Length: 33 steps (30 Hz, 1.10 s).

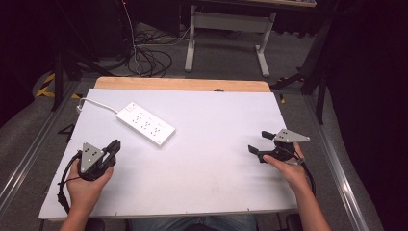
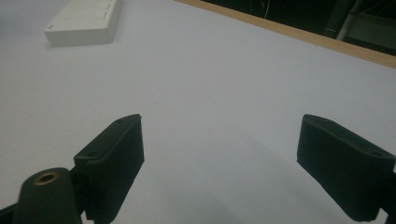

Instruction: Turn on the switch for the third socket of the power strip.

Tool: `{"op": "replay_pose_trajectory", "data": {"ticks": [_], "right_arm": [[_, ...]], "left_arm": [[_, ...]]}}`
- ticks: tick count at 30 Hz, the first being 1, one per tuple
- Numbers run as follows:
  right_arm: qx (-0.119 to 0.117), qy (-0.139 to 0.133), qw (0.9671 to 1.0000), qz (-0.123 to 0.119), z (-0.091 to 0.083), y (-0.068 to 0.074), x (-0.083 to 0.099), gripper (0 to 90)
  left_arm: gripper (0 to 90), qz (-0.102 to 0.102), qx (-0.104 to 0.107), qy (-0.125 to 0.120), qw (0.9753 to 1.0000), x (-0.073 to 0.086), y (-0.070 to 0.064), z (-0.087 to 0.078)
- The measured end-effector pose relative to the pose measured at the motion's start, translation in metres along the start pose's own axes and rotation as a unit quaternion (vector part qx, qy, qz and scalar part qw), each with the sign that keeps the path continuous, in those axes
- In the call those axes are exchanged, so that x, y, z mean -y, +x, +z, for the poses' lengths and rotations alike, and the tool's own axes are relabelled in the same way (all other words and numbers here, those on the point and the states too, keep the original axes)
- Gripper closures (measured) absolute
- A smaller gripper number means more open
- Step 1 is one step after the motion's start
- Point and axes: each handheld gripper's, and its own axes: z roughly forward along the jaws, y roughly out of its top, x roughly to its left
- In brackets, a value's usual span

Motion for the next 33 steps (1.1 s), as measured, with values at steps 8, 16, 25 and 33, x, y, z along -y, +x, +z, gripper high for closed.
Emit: {"op": "replay_pose_trajectory", "data": {"ticks": [8, 16, 25, 33], "right_arm": [[-0.001, 0.001, 1.0000, 0.001, 0.001, 0.000, 0.000, 15.1], [-0.001, 0.000, 1.0000, 0.000, 0.001, 0.000, 0.000, 15.0], [-0.001, -0.002, 1.0000, 0.002, 0.000, 0.000, -0.001, 15.1], [-0.001, -0.003, 1.0000, 0.001, 0.000, 0.000, -0.001, 15.1]], "left_arm": [[89.7, 0.003, -0.001, -0.004, 1.0000, -0.002, 0.000, 0.000], [89.7, -0.004, -0.006, -0.010, 0.9999, -0.009, 0.006, 0.004], [89.8, -0.004, -0.001, -0.006, 1.0000, -0.019, 0.005, 0.009], [89.8, -0.004, 0.007, 0.029, 0.9995, -0.027, 0.000, 0.016]]}}
